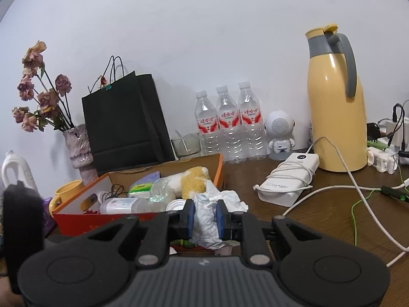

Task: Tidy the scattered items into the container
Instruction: 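Grasp a small white cap with the left gripper while the right grasps the crumpled tissue, then carry the cap with the left gripper while the right carries the tissue over the box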

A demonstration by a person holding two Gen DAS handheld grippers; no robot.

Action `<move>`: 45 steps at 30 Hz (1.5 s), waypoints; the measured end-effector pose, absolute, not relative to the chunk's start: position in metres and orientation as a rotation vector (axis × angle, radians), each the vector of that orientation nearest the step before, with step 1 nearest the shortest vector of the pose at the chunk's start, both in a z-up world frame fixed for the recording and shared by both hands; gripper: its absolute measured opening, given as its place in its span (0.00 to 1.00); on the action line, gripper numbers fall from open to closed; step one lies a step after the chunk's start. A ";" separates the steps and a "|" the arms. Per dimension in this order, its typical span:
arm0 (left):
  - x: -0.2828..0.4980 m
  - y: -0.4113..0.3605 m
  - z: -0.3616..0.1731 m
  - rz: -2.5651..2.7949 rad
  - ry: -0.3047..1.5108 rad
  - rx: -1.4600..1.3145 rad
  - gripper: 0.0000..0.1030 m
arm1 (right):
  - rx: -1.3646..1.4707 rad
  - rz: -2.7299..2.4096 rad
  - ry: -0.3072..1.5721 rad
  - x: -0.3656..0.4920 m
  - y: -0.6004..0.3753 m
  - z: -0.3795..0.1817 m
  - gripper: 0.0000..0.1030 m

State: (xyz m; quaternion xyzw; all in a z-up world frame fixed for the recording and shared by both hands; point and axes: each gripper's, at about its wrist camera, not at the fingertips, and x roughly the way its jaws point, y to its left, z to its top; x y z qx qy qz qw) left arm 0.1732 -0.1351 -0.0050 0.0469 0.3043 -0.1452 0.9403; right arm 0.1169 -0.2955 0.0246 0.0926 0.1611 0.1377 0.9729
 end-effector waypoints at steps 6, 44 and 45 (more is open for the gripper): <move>0.182 -0.139 -0.008 -0.293 0.651 0.093 0.28 | 0.185 0.286 0.318 0.113 -0.293 0.025 0.16; 0.039 0.033 0.083 0.126 0.422 -0.037 0.27 | -0.037 0.560 0.305 0.047 -0.204 0.045 0.16; 0.036 0.033 0.086 0.121 0.414 -0.035 0.27 | -0.037 0.560 0.294 0.042 -0.202 0.048 0.16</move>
